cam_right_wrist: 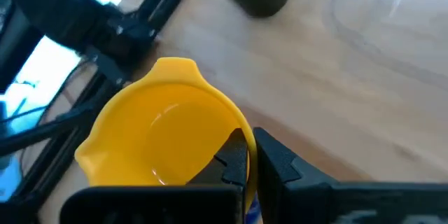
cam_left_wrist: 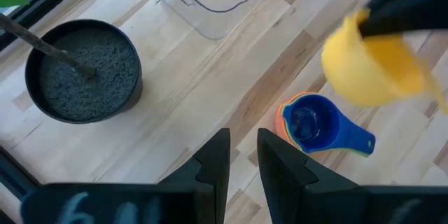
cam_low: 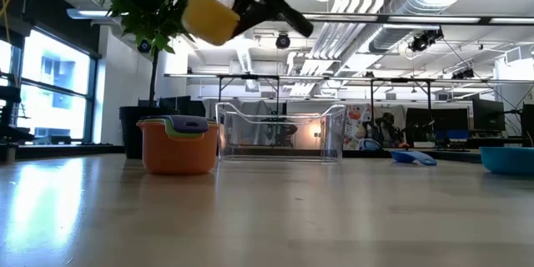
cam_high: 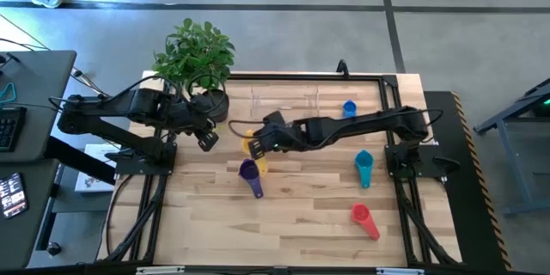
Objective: Nest measuring cups in basket
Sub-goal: Stack the yellow measuring cup on top of the dark blue measuring cup
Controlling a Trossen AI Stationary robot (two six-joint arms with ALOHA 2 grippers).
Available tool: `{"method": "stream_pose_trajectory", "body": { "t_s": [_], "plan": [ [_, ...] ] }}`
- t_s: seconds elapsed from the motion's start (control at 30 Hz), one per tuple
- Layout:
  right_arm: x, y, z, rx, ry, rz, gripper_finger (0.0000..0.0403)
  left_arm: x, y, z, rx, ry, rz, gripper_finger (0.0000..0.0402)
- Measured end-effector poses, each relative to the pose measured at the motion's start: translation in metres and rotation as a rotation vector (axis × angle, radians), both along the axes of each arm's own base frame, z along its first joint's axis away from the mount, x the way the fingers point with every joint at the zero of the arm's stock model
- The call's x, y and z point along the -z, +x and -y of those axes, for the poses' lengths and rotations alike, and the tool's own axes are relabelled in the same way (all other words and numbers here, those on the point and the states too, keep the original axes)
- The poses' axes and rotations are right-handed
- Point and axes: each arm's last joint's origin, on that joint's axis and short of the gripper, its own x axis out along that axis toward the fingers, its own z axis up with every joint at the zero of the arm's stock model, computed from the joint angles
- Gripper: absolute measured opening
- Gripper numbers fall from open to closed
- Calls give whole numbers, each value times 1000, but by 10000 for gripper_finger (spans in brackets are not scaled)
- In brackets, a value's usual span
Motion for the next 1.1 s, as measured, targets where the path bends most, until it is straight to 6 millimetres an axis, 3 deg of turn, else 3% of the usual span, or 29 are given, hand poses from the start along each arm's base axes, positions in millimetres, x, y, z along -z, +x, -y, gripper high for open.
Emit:
{"method": "stream_pose_trajectory", "body": {
  "t_s": [0.2,0.67,1.1],
  "plan": [
    [22,16,-15,-12,24,-143,0,0,0,0,4,0,-2,62],
    [75,35,-31,0,85,-232,0,0,0,0,11,2,-7,62],
    [92,45,-30,-26,123,-228,5,0,0,0,28,6,-14,62]
  ]
}}
